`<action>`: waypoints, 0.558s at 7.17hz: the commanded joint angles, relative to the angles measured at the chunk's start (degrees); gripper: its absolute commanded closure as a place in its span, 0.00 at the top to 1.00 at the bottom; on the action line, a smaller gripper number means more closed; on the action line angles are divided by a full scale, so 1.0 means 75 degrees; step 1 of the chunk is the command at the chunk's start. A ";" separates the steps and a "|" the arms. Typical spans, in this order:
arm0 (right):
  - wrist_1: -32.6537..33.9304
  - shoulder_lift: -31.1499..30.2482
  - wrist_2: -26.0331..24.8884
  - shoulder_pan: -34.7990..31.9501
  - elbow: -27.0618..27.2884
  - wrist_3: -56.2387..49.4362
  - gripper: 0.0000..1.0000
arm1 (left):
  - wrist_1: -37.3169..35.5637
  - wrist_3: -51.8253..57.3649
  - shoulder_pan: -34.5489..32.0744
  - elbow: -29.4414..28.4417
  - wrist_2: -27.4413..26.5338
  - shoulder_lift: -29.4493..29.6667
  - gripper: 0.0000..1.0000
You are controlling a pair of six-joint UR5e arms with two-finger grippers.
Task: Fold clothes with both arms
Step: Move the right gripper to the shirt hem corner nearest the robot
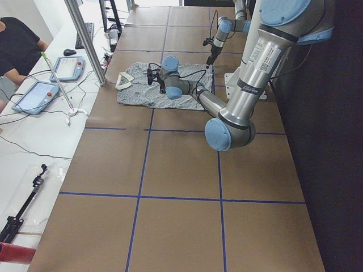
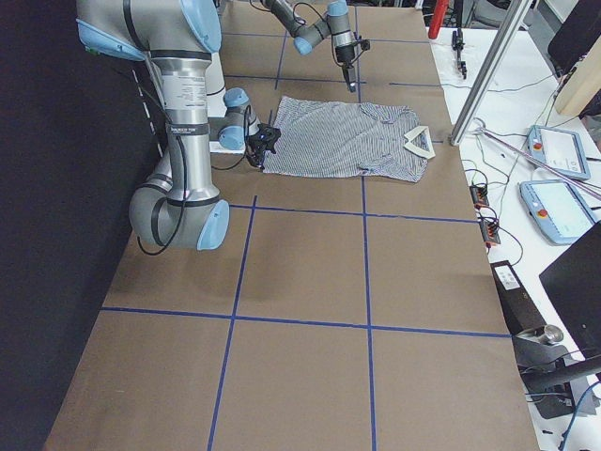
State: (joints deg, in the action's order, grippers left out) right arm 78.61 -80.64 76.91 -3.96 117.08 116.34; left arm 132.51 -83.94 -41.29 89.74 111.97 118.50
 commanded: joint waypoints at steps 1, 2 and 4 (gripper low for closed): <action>0.0600 0.0028 -0.0024 0.0058 0.0011 0.0039 0.83 | 0.0004 -0.0035 0.0021 -0.0013 0.0000 -0.0003 0.66; 0.0837 0.0087 -0.0012 0.0059 0.0069 0.0039 0.73 | 0.0004 -0.0046 0.0021 -0.0013 0.0000 -0.0003 0.66; 0.0862 0.0052 -0.0001 0.0047 0.0081 0.0062 0.26 | 0.0004 -0.0047 0.0045 -0.0024 0.0000 0.0009 0.66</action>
State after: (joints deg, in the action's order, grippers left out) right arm 84.65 -80.15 76.83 -3.56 117.61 116.71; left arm 132.54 -84.27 -41.05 89.59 111.97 118.53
